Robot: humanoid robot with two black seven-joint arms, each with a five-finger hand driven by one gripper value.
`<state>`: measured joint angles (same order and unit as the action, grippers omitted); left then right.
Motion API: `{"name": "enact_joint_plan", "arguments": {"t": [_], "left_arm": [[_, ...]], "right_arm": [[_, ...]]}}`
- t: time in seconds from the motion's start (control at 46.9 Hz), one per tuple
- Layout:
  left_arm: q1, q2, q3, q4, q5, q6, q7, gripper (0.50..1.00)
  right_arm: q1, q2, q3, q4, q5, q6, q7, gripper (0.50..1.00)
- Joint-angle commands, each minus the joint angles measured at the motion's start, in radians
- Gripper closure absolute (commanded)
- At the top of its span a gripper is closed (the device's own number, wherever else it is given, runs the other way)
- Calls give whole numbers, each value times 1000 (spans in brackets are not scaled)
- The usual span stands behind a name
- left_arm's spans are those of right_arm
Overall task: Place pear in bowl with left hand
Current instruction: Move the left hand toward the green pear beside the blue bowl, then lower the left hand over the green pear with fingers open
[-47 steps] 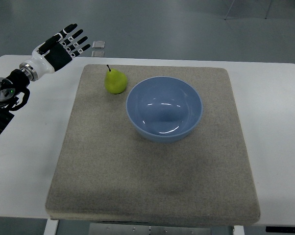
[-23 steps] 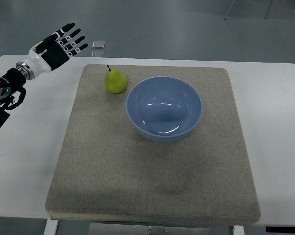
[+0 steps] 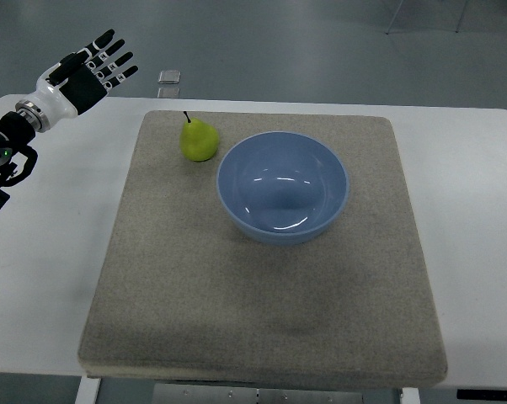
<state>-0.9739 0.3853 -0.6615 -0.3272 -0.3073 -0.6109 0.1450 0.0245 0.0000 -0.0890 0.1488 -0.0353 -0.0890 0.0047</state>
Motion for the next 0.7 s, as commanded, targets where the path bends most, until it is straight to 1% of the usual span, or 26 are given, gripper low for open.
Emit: {"name": "enact_joint_plan", "arguments": {"t": [0.0, 0.107, 0.213, 0.341, 0.405, 0.512, 0.682], "left_arm": [[-14, 23, 3, -9, 74, 0, -1, 506], [-12, 23, 2, -15, 201, 0, -2, 506], [-15, 18, 2, -47, 361, 0, -25, 506], [-14, 32, 3, -144, 554, 0, -65, 506], [-23, 56, 2, -170, 657, 0, -84, 506], [-57, 89, 2, -243, 838, 0, -110, 506], [-68, 105, 0, -372, 1134, 0, -162, 506]], "right_arm": [[0, 0, 0, 0, 0, 0, 0, 574], [0, 0, 0, 0, 0, 0, 0, 576], [0, 0, 0, 0, 0, 0, 0, 574], [0, 0, 0, 0, 0, 0, 0, 576], [0, 0, 0, 0, 0, 0, 0, 576], [0, 0, 0, 0, 0, 0, 1, 576], [0, 0, 0, 0, 0, 0, 0, 576]]}}
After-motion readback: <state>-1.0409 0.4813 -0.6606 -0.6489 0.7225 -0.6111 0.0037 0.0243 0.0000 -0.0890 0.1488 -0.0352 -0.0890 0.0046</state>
